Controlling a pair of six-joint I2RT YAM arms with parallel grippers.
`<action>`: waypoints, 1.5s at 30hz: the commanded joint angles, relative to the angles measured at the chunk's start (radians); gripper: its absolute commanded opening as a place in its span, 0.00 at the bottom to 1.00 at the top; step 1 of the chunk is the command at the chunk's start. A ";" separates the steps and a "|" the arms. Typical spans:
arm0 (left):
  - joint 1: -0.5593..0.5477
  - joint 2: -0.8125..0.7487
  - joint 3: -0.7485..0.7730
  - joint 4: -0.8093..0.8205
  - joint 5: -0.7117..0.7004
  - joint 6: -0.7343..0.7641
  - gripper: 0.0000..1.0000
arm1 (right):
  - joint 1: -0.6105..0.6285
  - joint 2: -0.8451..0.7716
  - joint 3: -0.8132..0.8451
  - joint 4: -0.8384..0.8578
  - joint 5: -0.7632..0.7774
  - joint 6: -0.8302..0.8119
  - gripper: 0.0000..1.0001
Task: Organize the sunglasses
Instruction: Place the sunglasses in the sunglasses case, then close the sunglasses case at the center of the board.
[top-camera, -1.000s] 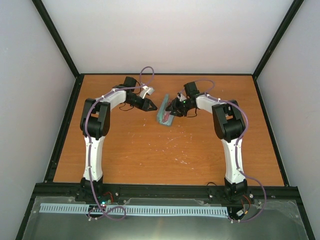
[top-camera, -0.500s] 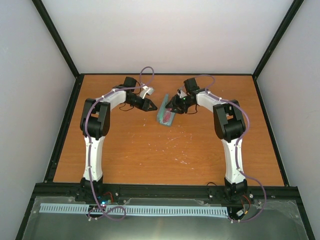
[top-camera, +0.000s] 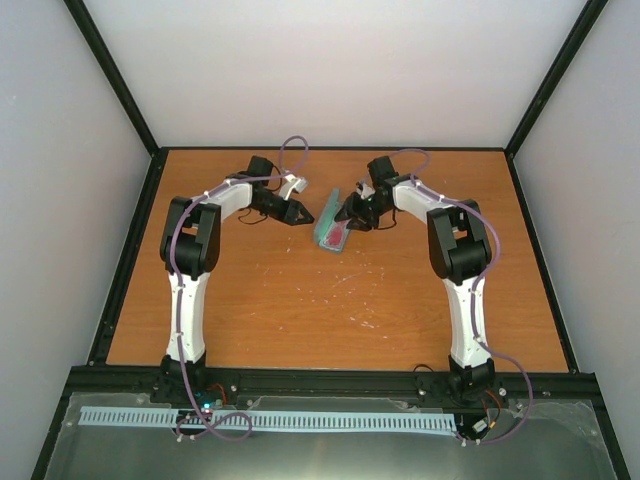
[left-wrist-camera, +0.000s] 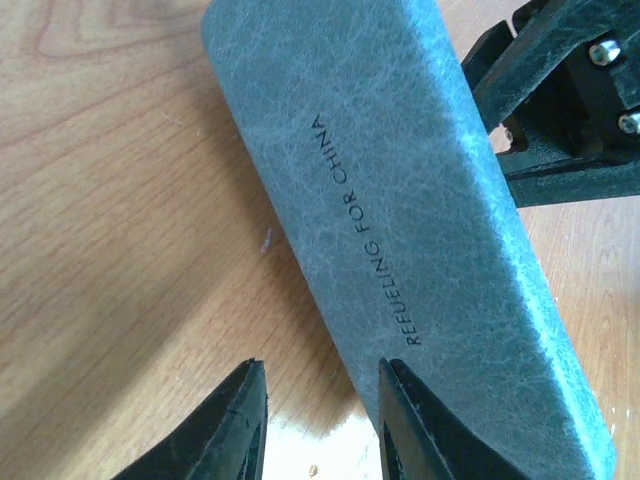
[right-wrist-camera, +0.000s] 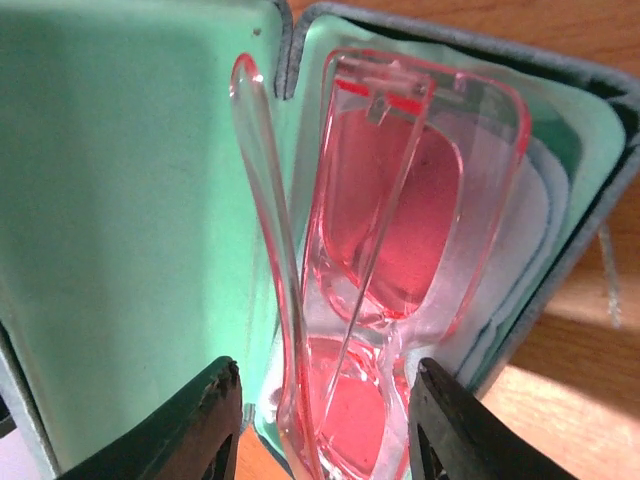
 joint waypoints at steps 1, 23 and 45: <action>-0.004 -0.056 -0.009 0.021 0.018 -0.011 0.33 | 0.001 -0.063 0.013 -0.052 0.036 -0.026 0.45; -0.005 -0.061 0.016 0.024 0.007 -0.016 0.33 | 0.010 -0.060 -0.040 -0.051 0.023 -0.023 0.13; -0.047 -0.027 0.124 0.013 -0.004 -0.033 0.33 | -0.041 -0.182 -0.229 0.036 0.159 0.022 0.03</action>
